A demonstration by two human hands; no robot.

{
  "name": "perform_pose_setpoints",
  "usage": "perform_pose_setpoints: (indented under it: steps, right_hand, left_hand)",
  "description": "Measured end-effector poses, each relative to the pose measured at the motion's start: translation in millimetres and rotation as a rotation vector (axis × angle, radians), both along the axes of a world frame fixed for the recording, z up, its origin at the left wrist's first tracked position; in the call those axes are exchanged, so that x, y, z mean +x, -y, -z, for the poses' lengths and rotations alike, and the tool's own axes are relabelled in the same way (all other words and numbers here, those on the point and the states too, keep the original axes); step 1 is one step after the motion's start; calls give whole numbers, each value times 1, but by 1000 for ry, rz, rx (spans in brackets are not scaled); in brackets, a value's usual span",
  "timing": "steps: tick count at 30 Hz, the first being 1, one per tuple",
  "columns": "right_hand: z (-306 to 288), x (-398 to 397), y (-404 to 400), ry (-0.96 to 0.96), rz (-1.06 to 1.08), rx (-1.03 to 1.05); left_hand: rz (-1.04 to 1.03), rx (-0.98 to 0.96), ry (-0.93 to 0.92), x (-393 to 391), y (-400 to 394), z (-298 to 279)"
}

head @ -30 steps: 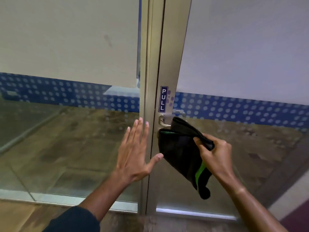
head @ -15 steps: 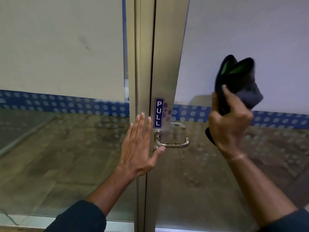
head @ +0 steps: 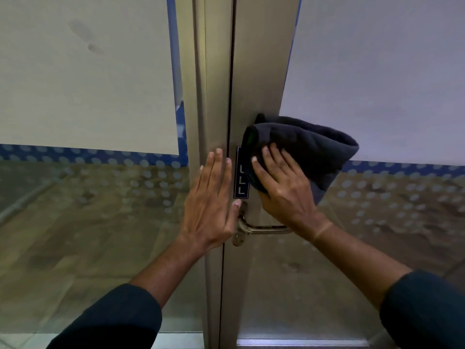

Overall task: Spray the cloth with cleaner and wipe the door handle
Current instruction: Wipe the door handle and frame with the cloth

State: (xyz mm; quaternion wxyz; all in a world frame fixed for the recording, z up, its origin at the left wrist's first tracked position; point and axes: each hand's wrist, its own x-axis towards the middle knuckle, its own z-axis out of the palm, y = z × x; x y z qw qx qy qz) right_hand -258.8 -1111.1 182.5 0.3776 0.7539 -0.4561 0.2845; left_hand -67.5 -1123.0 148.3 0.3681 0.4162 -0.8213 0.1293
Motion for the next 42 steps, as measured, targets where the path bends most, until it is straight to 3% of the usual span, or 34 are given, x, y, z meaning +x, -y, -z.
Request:
perform_pose_setpoints:
  steps: [17,27,39,42]
  right_hand:
    - [14,-9,22,-131,26,41]
    - [45,-33,22,-335,-50,201]
    - [23,-19,22,-85,47,61]
    - [15,-26,20,-198,4,103]
  left_hand:
    - [-105,-315,-19,-14,62,32]
    - [-119,-342,-59,-19,67,40]
    - [-98,-383,-52,-18,71,41]
    - [-103,-373,-57,-18,69,40]
